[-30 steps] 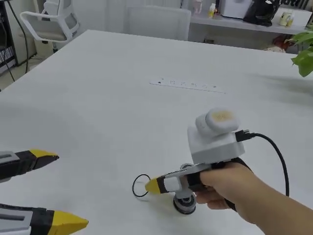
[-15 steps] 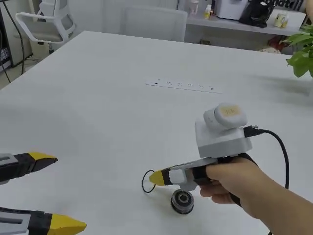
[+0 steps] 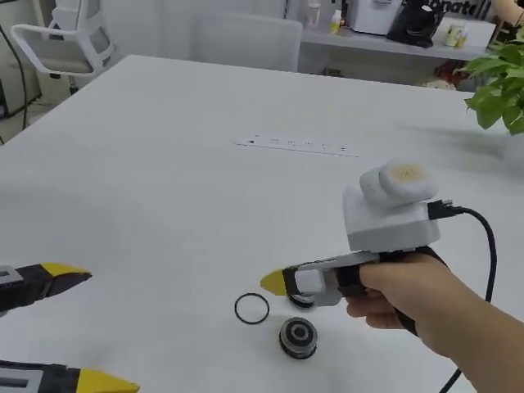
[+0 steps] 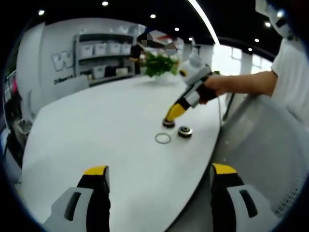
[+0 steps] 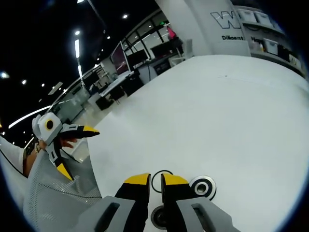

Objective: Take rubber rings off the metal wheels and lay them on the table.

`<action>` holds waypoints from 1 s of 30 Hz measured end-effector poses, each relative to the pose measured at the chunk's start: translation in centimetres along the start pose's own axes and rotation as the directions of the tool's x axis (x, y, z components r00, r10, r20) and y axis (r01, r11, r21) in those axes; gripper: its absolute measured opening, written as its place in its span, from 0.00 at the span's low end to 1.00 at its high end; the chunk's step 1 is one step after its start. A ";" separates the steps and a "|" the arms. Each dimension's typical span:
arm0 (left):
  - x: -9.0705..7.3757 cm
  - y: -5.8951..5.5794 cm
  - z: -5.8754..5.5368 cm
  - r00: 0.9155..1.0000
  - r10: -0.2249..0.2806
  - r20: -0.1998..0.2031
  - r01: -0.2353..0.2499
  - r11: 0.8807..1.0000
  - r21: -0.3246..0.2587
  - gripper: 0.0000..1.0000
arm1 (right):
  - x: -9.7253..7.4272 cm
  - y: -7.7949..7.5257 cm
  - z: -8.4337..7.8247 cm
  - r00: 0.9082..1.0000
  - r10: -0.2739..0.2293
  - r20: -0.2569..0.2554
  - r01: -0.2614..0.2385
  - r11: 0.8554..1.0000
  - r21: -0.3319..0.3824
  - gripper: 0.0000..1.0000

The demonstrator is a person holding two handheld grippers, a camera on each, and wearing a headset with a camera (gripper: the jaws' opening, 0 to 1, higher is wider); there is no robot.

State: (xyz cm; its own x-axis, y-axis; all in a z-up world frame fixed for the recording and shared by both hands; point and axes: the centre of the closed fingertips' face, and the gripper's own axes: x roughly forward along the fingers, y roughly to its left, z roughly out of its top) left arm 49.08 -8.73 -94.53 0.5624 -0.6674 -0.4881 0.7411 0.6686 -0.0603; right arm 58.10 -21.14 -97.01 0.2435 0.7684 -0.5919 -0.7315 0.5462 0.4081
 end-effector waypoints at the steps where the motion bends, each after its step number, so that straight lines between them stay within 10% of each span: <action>1: 0.0 -0.1 0.1 1.000 -0.005 0.005 0.005 1.000 -0.003 0.87 | -0.4 0.0 0.4 1.000 0.000 0.016 0.000 1.000 0.006 0.06; 9: -0.1 -1.7 2.3 0.996 -0.082 0.021 0.080 0.993 0.083 0.87 | -3.9 -0.3 2.1 0.993 0.014 0.121 -0.017 0.999 0.027 0.08; 13: -0.3 -3.8 4.4 0.982 -0.183 0.050 0.174 0.973 0.149 0.82 | -5.0 -0.1 1.6 0.991 0.013 0.132 -0.014 1.000 0.006 0.09; 24: 1.8 -5.4 10.2 0.960 -0.273 0.065 0.241 0.921 0.305 0.85 | -6.1 -0.9 -1.1 0.996 -0.046 0.080 0.054 0.995 -0.089 0.14; 30: 4.6 -6.3 13.3 0.941 -0.325 0.097 0.267 0.887 0.377 0.84 | -5.7 -0.4 -1.9 0.999 0.000 0.047 0.010 0.980 -0.198 0.14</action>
State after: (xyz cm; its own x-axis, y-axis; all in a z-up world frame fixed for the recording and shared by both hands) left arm 51.90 -20.40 -84.81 0.3240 -0.8767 -0.3555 0.9458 0.2909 0.1446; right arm 55.83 -26.41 -95.10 0.2735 0.7829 -0.5588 -0.8407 0.4768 0.2567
